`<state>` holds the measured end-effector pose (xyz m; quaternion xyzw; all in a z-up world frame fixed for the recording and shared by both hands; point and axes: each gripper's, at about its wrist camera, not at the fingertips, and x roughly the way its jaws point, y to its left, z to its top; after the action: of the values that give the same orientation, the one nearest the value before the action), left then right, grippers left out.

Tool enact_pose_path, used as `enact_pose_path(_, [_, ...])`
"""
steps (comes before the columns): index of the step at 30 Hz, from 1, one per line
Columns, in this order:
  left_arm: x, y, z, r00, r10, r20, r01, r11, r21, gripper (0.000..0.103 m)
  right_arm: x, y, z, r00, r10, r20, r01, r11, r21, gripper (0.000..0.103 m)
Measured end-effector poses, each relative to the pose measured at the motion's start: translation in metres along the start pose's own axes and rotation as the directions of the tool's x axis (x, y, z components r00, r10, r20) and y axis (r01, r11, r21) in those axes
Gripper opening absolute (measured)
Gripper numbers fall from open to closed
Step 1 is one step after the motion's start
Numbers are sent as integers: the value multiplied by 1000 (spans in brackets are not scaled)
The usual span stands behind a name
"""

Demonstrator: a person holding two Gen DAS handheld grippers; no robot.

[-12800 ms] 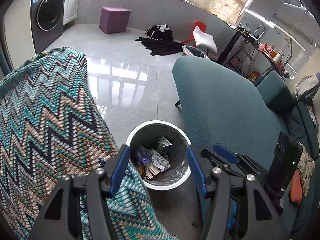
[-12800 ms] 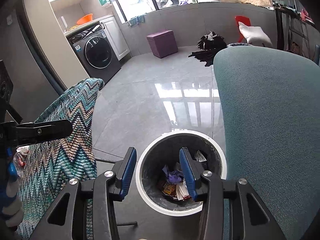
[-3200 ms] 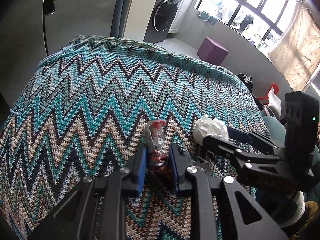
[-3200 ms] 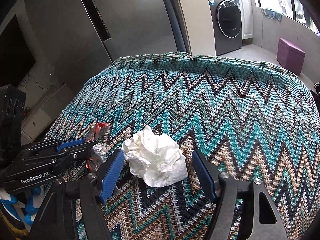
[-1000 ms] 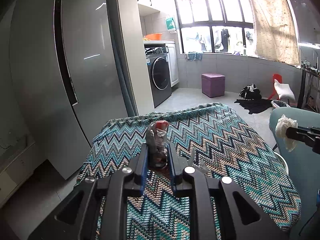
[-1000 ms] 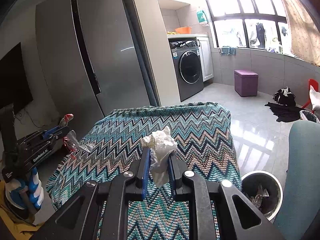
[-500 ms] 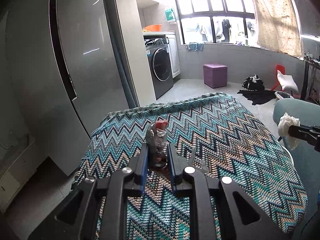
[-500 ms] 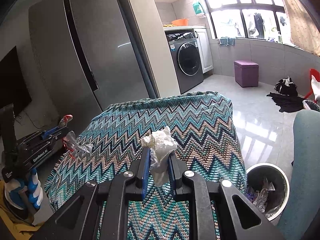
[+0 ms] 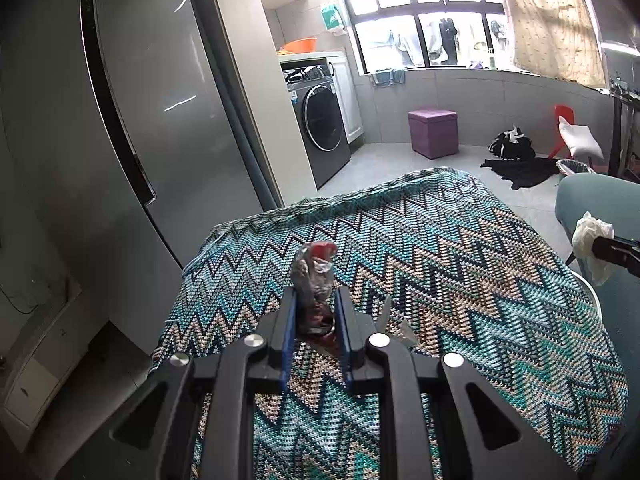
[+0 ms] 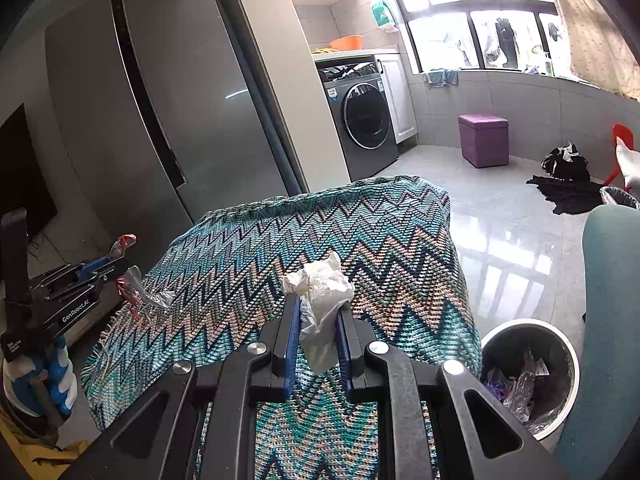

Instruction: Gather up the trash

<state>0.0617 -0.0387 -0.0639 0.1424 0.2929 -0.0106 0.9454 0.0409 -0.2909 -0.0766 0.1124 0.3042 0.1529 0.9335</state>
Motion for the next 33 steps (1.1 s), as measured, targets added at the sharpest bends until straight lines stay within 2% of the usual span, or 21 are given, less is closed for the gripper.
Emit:
enact_pose_path(9, [3,-52,22,999,-34,16,32,992,125,17,-28,-50,-8,997,-68,48,64,995,81,16])
enact_pose_path(13, [6,-85,36,996,-87,21,82,979,188,17,-47,-78,-15,988,-138,65,129,984,122,16])
enact_pose_path(18, [9,-135,58,985,-170,30,156,950,272,17,-70,-115,-25,970,-234,68,219,959,178,16])
enact_pose_path(22, [14,-179,77,970,-243,20,223,918,327,17,-82,-141,-35,955,-294,50,278,937,213,16])
enact_pose_path(26, [28,-231,95,952,-307,-22,293,884,365,17,-79,-166,-42,942,-335,8,325,918,228,16])
enact_pose_path(30, [50,-288,104,921,-375,-110,387,839,383,17,-64,-192,-47,930,-364,-43,363,900,239,16])
enact_pose_path(33, [75,-320,105,889,-412,-198,457,821,343,17,-50,-210,-52,923,-378,-74,384,887,258,16])
